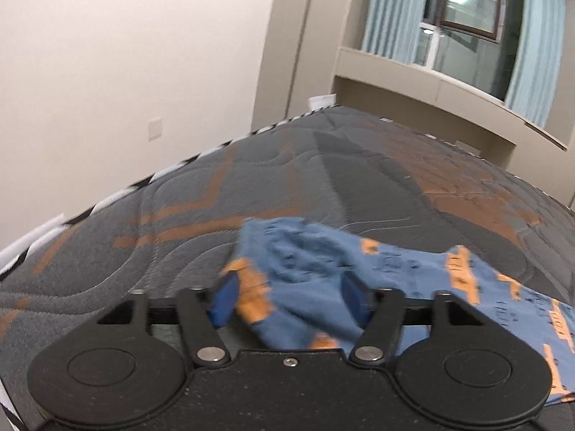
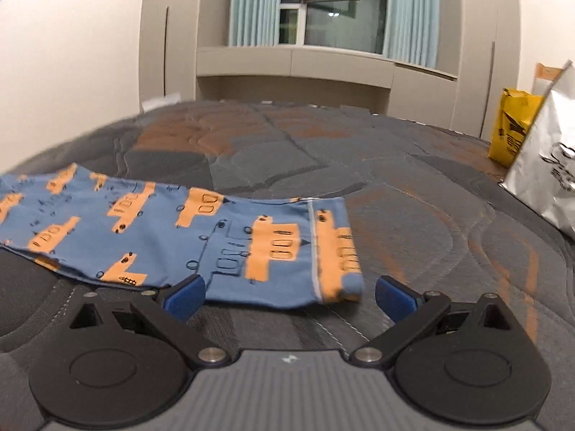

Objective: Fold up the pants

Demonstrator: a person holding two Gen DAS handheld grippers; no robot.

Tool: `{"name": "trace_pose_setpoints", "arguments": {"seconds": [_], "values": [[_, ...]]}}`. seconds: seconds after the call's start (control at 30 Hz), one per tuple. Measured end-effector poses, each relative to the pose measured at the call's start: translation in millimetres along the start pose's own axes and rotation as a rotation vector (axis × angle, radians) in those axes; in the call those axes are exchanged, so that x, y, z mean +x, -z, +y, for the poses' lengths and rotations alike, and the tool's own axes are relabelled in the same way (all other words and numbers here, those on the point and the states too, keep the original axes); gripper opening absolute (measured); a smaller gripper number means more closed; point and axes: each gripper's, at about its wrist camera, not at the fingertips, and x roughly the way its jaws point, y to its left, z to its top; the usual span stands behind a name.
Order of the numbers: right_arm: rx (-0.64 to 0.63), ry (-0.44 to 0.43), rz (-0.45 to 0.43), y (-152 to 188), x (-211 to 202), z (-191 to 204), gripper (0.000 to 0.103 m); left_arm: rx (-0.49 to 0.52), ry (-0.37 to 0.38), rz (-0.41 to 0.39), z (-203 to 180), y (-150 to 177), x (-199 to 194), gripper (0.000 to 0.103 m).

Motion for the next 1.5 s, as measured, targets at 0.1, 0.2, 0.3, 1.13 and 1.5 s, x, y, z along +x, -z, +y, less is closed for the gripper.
{"name": "trace_pose_setpoints", "arguments": {"seconds": [0.1,0.2,0.3,1.13,1.5], "values": [[0.047,-0.001,-0.009,4.6,-9.3,-16.8,0.103,0.056,0.041,-0.029,-37.3,-0.9,-10.8,0.092],[0.127,-0.078,-0.007,11.3,-13.1,-37.5,0.103,0.128,0.125,-0.038,-86.1,-0.9,-16.4,0.101],[0.220,-0.172,0.036,15.6,-7.9,-56.2,0.103,0.204,0.234,-0.031,-144.8,0.6,-15.0,0.102],[0.706,-0.327,0.072,25.6,45.6,-115.8,0.027,0.639,0.572,0.158,-448.4,92.1,119.7,0.102],[0.703,-0.229,-0.003,28.2,44.4,-110.8,0.014,0.457,0.676,0.216,-445.2,55.9,93.1,0.101]]}}
